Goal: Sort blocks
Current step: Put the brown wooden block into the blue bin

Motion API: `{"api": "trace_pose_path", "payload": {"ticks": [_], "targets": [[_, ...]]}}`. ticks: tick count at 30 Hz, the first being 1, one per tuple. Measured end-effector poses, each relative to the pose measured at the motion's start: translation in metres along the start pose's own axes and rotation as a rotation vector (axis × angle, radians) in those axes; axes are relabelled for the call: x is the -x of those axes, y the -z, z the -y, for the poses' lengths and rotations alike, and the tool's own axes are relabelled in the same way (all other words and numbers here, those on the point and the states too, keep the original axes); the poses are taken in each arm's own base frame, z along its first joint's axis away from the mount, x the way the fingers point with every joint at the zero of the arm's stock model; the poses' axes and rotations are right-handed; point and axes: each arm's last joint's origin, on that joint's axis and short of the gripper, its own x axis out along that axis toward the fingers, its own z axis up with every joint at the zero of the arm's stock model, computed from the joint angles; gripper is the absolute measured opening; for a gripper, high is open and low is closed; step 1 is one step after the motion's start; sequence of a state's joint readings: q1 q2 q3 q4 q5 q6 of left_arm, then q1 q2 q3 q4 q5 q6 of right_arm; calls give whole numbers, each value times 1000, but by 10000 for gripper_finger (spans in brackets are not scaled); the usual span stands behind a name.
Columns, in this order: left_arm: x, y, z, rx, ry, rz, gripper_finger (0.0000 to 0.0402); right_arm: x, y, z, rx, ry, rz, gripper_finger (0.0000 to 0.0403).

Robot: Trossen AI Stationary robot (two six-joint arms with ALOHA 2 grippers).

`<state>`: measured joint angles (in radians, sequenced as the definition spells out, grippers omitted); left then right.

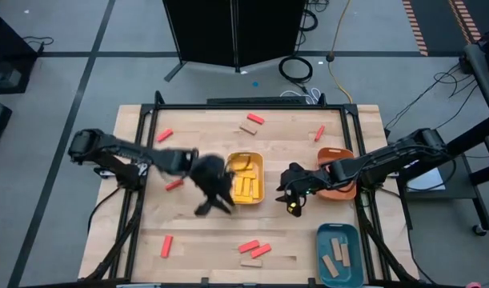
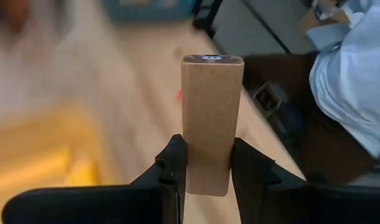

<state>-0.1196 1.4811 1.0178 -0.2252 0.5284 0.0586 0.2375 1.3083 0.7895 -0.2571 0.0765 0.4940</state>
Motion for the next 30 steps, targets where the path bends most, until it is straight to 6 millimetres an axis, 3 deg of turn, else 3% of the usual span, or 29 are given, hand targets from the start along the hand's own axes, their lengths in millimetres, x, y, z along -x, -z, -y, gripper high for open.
{"api": "trace_pose_path", "payload": {"ticks": [6,11,17,24,30], "targets": [[-51,-15,43,-200,-148,204,78,22,5,5,-46,31,-46,169],[-99,-14,50,-267,-174,412,80,44,3,5,-63,6,4,169],[-151,-30,26,-297,-241,716,83,65,0,8,-67,16,84,169],[-223,-56,-7,-273,-279,642,84,76,2,10,-68,11,91,169],[-274,-69,-25,-259,-291,575,84,78,7,13,-73,44,45,169]]}}
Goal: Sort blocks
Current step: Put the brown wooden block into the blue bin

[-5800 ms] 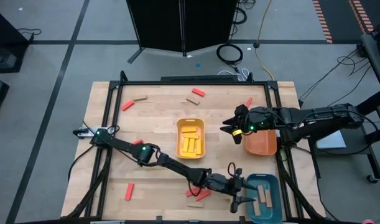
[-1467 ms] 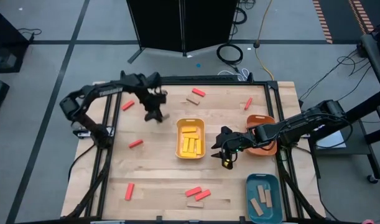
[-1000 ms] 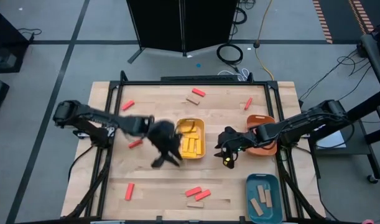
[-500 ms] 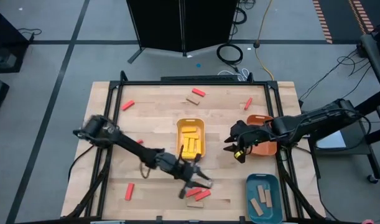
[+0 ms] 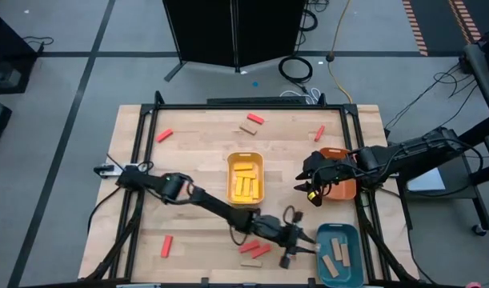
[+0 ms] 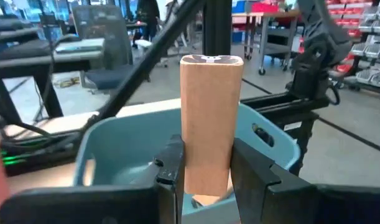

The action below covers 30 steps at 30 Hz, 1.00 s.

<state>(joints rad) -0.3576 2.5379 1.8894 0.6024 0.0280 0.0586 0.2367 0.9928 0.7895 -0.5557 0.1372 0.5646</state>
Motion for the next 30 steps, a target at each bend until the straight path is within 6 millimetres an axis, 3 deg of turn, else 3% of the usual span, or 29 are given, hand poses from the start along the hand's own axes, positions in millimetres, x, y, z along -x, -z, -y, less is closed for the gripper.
{"api": "trace_pose_path", "payload": {"ticks": [5,14,30], "targets": [[-23,5,0,0,-1,30,85,0,2,2,3,38,-6,169],[-47,14,0,2,2,28,85,0,1,3,21,59,4,169],[-48,23,0,79,-7,-37,87,-1,-1,5,-13,86,25,169]]}}
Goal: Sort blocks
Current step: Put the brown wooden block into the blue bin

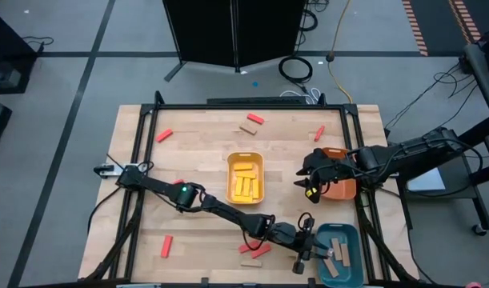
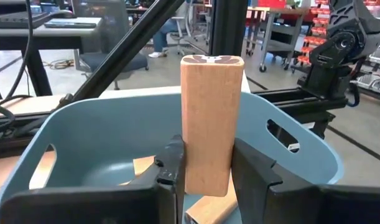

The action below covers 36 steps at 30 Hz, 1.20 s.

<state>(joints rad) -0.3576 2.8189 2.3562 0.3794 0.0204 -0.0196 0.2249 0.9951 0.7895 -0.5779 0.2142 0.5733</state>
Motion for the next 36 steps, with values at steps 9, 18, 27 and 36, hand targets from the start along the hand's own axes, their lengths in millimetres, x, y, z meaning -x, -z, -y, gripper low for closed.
{"api": "trace_pose_path", "payload": {"ticks": [9,18,27,36], "targets": [[0,0,0,-12,-9,0,144,0,0,0,-29,-2,-3,169],[1,-4,-2,-34,-64,-24,193,0,0,0,-46,-3,-5,169],[19,-46,0,-212,-114,-281,198,0,0,0,-52,-1,-7,169],[92,-110,17,-294,-117,-816,198,0,2,1,-72,11,-26,169]]}}
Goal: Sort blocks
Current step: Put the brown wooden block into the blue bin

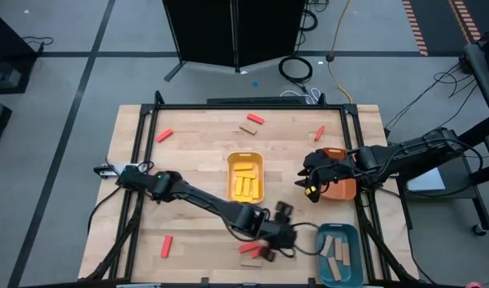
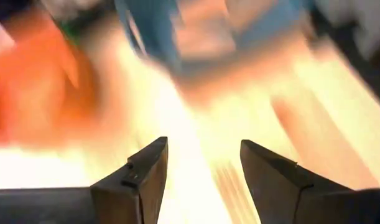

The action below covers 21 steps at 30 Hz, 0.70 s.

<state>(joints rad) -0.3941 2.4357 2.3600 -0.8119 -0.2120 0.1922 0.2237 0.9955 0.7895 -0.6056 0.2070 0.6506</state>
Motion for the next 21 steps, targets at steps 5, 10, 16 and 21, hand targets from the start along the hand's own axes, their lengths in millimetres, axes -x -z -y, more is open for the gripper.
{"api": "trace_pose_path", "payload": {"ticks": [5,10,16,21], "targets": [[21,26,30,11,74,-323,198,0,3,2,-12,22,-32,169],[38,29,59,21,103,-398,198,0,5,3,19,32,-50,169],[40,22,85,85,123,-321,198,0,5,3,89,32,-50,169],[29,24,99,162,122,-275,198,0,5,3,73,33,-49,169]]}}
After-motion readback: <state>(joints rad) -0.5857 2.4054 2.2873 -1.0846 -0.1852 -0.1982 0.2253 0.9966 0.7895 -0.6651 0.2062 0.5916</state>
